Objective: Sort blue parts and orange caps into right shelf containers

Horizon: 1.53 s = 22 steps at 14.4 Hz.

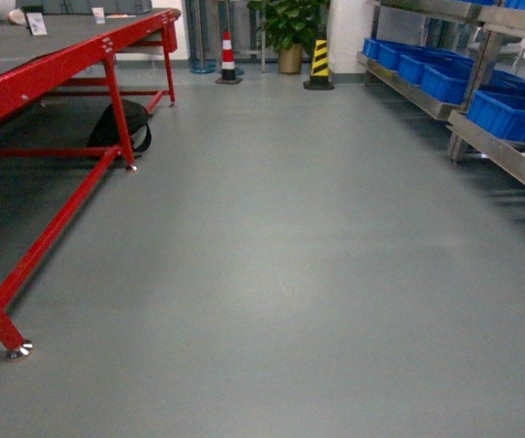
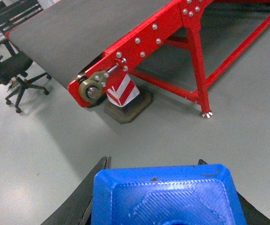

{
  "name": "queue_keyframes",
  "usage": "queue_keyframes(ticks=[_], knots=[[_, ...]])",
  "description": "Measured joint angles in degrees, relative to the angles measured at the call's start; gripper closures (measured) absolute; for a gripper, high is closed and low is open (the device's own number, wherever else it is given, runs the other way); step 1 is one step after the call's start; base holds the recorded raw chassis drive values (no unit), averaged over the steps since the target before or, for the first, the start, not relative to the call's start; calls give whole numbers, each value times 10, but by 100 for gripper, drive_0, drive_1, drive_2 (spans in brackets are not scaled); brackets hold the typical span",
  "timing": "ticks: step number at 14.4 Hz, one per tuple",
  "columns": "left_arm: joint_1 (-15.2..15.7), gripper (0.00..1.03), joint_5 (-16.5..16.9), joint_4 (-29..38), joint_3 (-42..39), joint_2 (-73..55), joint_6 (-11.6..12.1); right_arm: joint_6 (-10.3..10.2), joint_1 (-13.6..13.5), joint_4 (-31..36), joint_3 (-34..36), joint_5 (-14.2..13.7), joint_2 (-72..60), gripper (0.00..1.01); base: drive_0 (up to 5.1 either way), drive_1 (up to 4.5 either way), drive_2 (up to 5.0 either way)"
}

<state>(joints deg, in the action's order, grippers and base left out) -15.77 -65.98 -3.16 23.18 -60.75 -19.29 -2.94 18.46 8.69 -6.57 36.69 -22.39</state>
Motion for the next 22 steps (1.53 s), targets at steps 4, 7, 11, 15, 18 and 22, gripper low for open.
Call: queue_keyframes(ticks=[4, 7, 11, 15, 18, 22], knots=[[0, 58, 1, -1, 0, 0, 0, 0, 0, 1, 0, 0, 0, 60, 8, 412, -397], [1, 58, 0, 0, 0, 0, 0, 0, 0, 0, 0, 0, -1, 60, -3, 402, -407], [0, 58, 0, 0, 0, 0, 0, 0, 0, 0, 0, 0, 0, 60, -5, 399, -410], [0, 58, 1, -2, 0, -1, 0, 0, 0, -1, 0, 0, -1, 60, 8, 412, -397], [0, 58, 0, -1, 0, -1, 0, 0, 0, 0, 0, 0, 0, 60, 2, 407, -402], [0, 58, 0, -1, 0, 0, 0, 0, 0, 0, 0, 0, 0, 60, -2, 403, -406]])
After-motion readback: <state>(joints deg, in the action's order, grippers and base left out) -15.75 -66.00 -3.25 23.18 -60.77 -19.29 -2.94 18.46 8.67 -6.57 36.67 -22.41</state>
